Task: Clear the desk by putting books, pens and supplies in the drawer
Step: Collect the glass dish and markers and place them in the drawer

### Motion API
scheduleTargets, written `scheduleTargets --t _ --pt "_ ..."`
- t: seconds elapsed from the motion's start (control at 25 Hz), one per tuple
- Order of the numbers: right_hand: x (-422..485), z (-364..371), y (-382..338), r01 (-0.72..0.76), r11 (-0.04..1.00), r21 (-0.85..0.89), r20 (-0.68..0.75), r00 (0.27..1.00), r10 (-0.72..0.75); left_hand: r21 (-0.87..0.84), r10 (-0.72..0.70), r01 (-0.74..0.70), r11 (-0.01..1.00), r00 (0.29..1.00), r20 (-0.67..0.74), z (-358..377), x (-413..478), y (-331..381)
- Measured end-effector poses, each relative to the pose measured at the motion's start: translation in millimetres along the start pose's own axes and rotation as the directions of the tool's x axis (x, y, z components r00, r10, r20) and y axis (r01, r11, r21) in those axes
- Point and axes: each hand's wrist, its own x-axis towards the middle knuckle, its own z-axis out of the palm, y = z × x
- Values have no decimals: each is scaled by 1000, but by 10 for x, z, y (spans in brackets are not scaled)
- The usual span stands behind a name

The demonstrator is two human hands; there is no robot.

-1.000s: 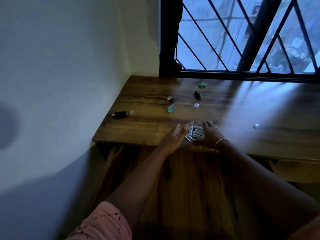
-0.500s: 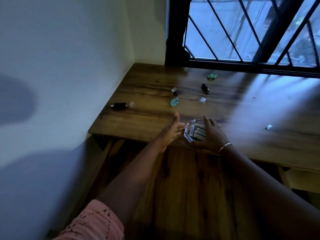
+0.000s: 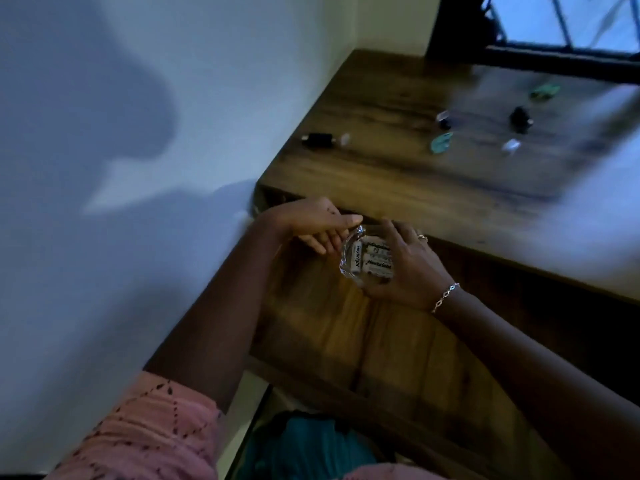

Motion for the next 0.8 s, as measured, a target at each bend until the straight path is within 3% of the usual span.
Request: scheduleTargets --t 0.16,0.4,0.6,0.8 --pt "-60 476 -310 140 990 12 150 979 -140 178 -202 188 966 977 69 52 -107 -445" --pt "69 1114 -450 222 974 -43 289 936 -201 391 -425 352 850 897 117 287 -103 -940" --pt "176 1437 -517 221 966 -134 358 920 -161 541 -379 307 783 925 23 431 -143 -963" --pt "247 1727 -375 216 969 -120 431 891 -145 575 -355 282 768 935 15 508 -160 -1020"
